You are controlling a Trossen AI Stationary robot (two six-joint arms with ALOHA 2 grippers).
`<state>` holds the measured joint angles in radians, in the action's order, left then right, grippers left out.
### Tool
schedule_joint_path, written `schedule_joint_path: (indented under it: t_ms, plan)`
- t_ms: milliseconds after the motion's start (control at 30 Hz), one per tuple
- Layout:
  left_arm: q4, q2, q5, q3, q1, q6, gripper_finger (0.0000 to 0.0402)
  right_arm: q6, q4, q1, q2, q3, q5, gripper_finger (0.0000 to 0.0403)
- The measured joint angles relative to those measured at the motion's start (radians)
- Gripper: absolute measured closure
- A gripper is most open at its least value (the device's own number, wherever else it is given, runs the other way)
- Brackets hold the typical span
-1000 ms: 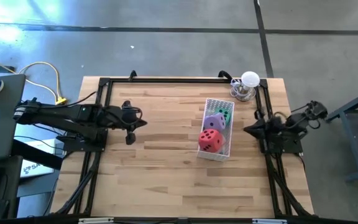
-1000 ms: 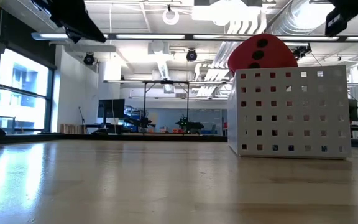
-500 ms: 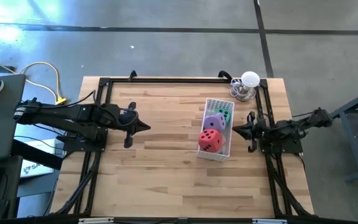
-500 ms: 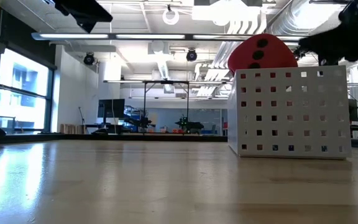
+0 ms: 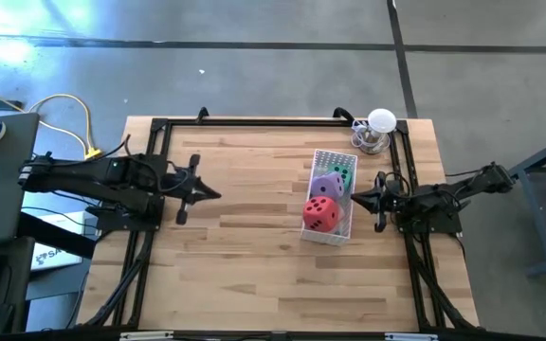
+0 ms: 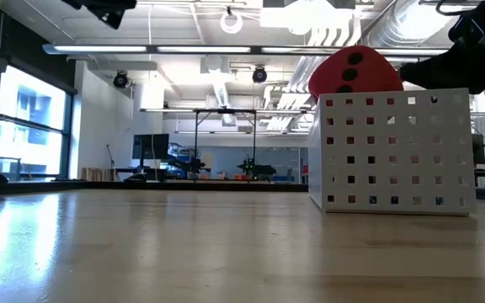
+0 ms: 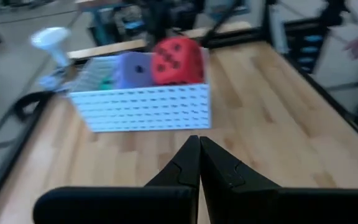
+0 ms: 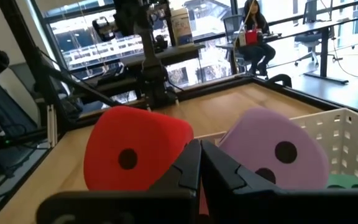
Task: Pick & Place Dice
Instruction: Return to Home Position
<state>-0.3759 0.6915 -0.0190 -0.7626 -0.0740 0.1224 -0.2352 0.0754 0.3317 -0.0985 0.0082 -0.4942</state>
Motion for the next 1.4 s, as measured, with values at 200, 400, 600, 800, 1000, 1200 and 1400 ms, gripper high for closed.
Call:
schedule_joint_path:
  t_ms: [200, 400, 600, 800, 1000, 1200, 1400]
  plan:
    - [0.175, -0.051, 0.154, 0.195, 0.025, 0.032, 0.0401, 0.000, -0.001, 0.000, 0.001, 0.000, 0.000, 0.0400]
    - [0.467, -0.109, 0.189, 0.390, 0.046, 0.064, 0.0401, 0.000, 0.001, 0.000, 0.001, -0.001, -0.001, 0.0400]
    - [0.681, -0.121, 0.341, 0.560, 0.067, 0.029, 0.0401, 0.000, 0.006, 0.000, 0.001, -0.001, -0.001, 0.0400]
    - [0.725, -0.126, 0.485, 0.640, 0.074, -0.005, 0.0401, 0.000, 0.008, 0.000, 0.001, -0.002, -0.001, 0.0400]
    - [0.718, -0.177, 0.590, 0.648, 0.074, -0.048, 0.0401, 0.000, 0.008, 0.000, 0.001, -0.003, -0.001, 0.0400]
    - [0.711, -0.303, 0.731, 0.649, 0.074, -0.079, 0.0401, 0.000, 0.009, 0.000, 0.001, -0.003, -0.001, 0.0400]
    - [0.564, -0.430, 0.769, 0.649, 0.075, -0.105, 0.0401, 0.000, 0.009, 0.000, 0.001, -0.003, -0.001, 0.0400]
